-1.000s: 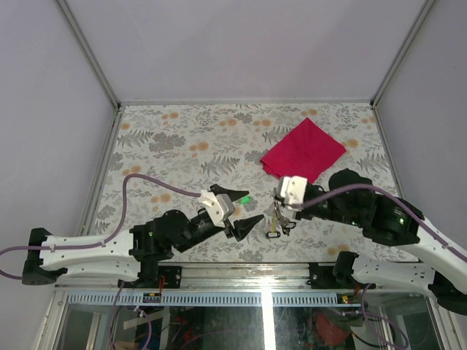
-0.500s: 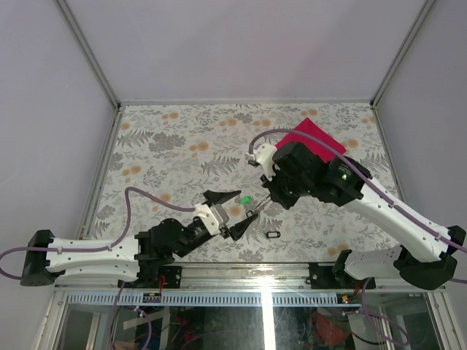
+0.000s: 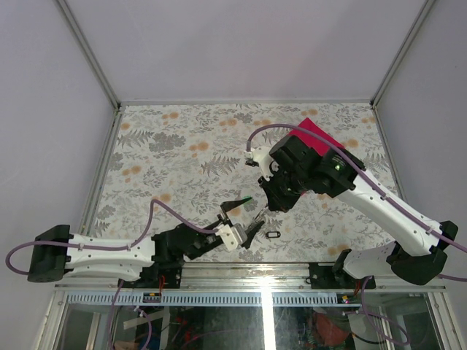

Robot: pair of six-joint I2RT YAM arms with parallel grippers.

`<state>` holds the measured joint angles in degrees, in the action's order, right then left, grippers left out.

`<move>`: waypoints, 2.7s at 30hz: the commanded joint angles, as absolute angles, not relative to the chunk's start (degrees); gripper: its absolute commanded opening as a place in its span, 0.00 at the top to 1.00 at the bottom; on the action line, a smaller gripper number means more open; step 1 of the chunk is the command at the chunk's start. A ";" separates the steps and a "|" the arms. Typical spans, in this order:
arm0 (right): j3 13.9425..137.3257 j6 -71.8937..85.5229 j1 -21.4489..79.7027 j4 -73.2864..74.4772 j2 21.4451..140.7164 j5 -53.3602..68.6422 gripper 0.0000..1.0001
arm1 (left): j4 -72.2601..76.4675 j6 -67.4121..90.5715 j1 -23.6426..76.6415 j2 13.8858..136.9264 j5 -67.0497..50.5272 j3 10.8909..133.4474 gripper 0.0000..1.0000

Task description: Put the keys on the keyring

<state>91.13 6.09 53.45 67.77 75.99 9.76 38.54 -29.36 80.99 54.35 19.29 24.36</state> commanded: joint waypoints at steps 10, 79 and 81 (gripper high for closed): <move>93.98 6.47 53.13 69.47 76.09 17.64 1.00 | 47.51 -31.78 81.32 59.55 17.64 28.17 0.38; 48.83 10.10 53.09 7.69 32.53 11.25 0.49 | 20.45 -21.88 81.28 62.78 29.04 46.12 1.00; 48.89 10.07 53.10 8.17 33.15 11.69 0.49 | 20.22 -21.75 81.27 62.65 29.09 46.15 1.00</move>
<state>48.27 10.52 53.15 11.62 31.90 9.56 19.11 -22.90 81.28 62.85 27.59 43.40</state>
